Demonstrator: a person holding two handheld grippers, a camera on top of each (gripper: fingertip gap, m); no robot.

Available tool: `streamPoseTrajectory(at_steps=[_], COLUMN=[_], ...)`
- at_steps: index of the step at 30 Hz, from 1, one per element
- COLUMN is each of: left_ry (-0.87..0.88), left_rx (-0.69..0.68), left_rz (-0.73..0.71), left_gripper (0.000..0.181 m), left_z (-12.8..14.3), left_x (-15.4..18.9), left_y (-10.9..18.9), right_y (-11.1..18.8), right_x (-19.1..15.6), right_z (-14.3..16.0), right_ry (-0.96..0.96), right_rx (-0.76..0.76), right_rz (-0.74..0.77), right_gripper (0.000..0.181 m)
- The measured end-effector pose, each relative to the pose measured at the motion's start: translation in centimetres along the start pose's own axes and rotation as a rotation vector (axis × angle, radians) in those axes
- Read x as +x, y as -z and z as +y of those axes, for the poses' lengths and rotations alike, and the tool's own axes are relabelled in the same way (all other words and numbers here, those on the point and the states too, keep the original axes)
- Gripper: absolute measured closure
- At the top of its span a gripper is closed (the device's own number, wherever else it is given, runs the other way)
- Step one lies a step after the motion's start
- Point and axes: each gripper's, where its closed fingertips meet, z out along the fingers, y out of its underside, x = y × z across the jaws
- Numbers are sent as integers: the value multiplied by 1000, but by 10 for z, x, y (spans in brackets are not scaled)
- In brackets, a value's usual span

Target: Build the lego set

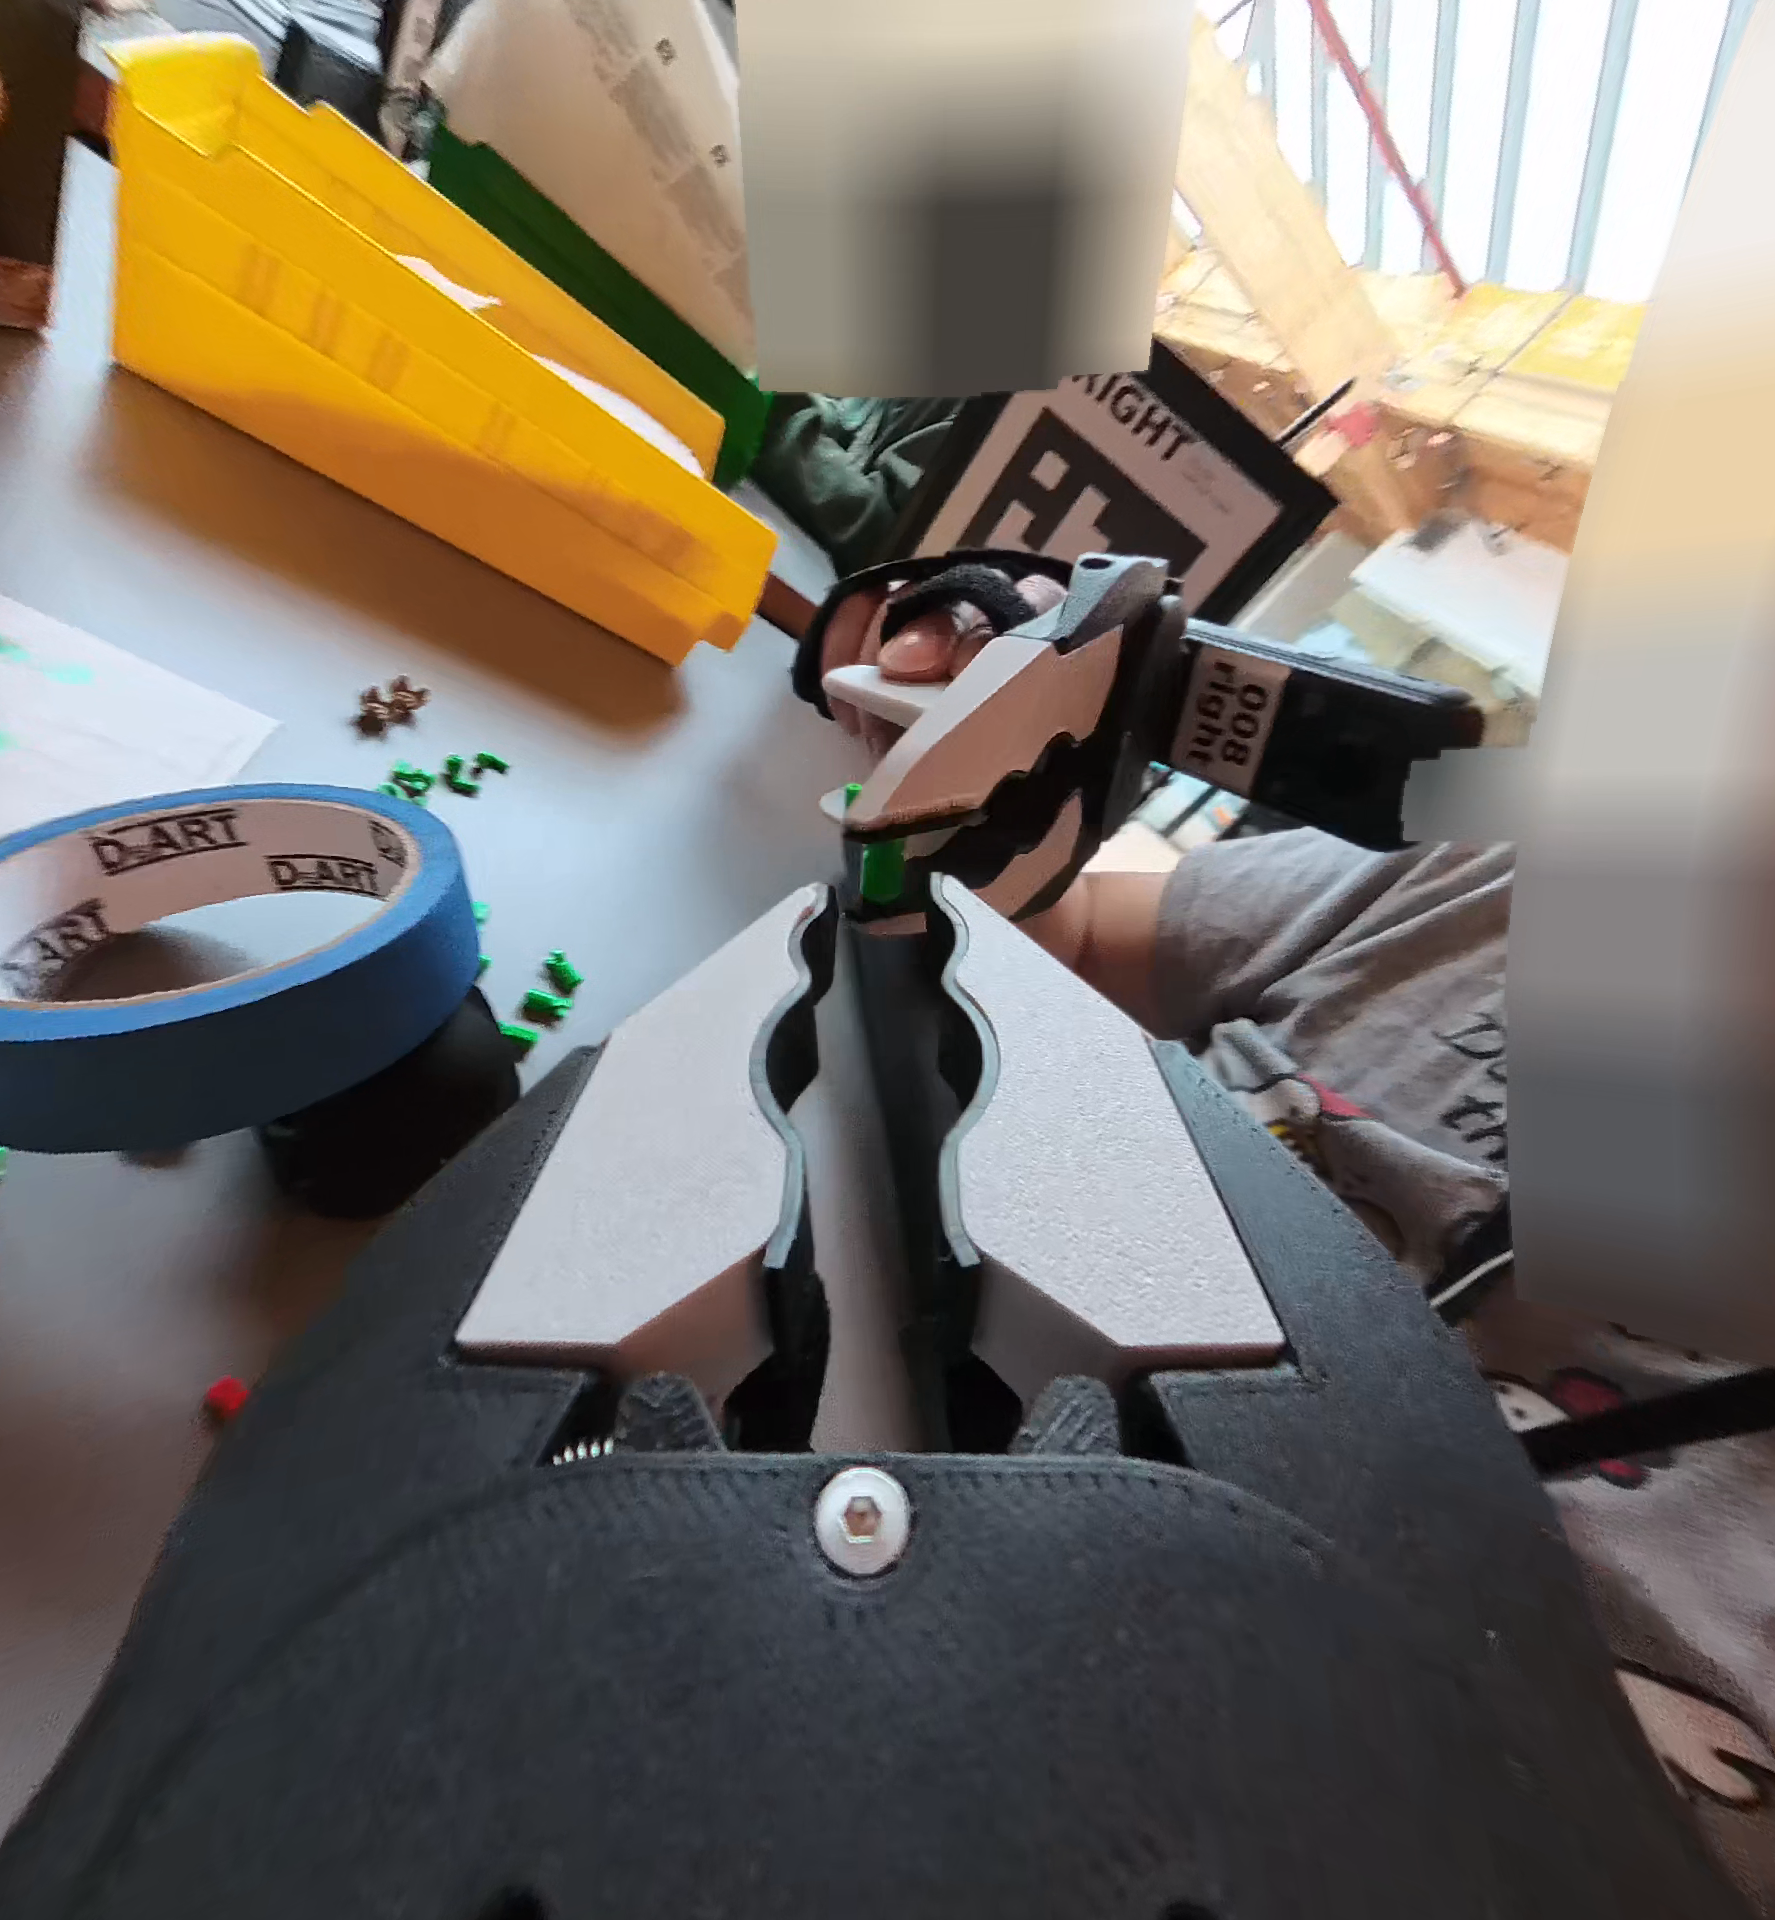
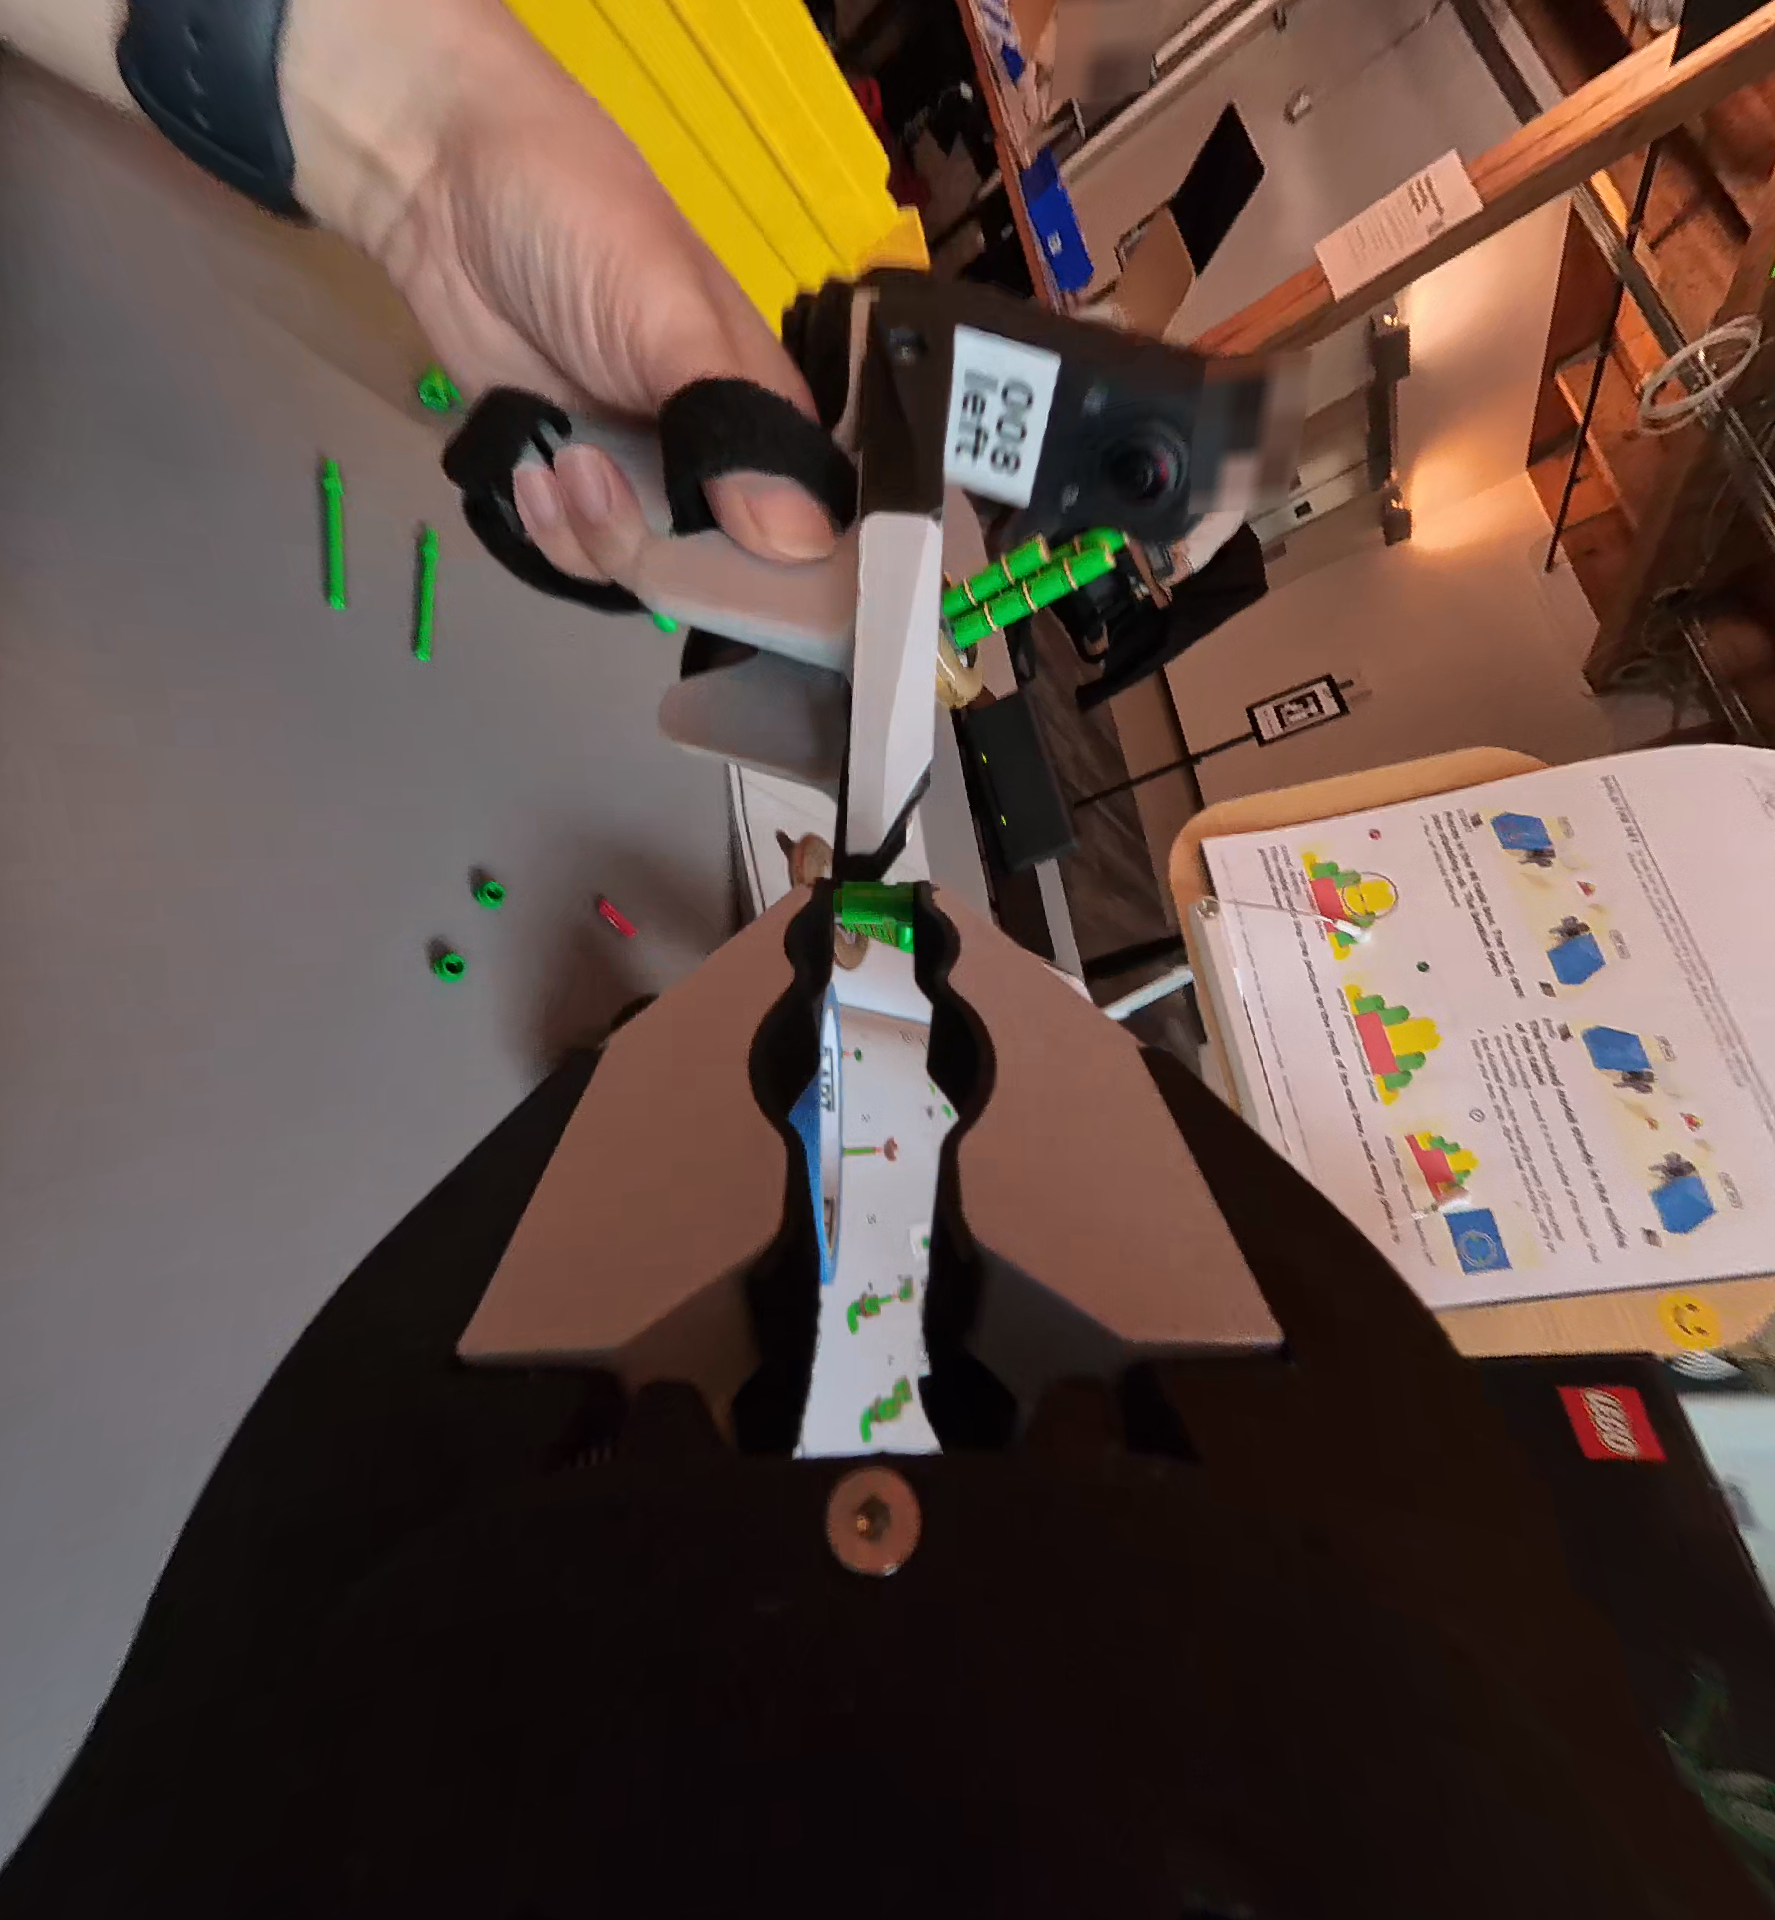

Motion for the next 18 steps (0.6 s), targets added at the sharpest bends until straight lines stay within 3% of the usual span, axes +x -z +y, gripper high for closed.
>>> streamPoseTrajectory(at_steps=[1, 6, 18], left_ry=[-27, -73, -83], left_rx=[-3, -29, -82], left_rz=[-34, -128, -196], left_gripper=[169, 175, 172], left_z=[0, 3, 10], left_x=[-2, -11, -20], left_y=[0, 1, 2], right_y=[-1, -6, -12], right_x=[0, -3, -7], right_z=[3, 9, 16], right_ry=[20, 13, 25], right_rx=[-24, -70, -113], right_rz=[11, 16, 10], right_gripper=[169, 169, 169])
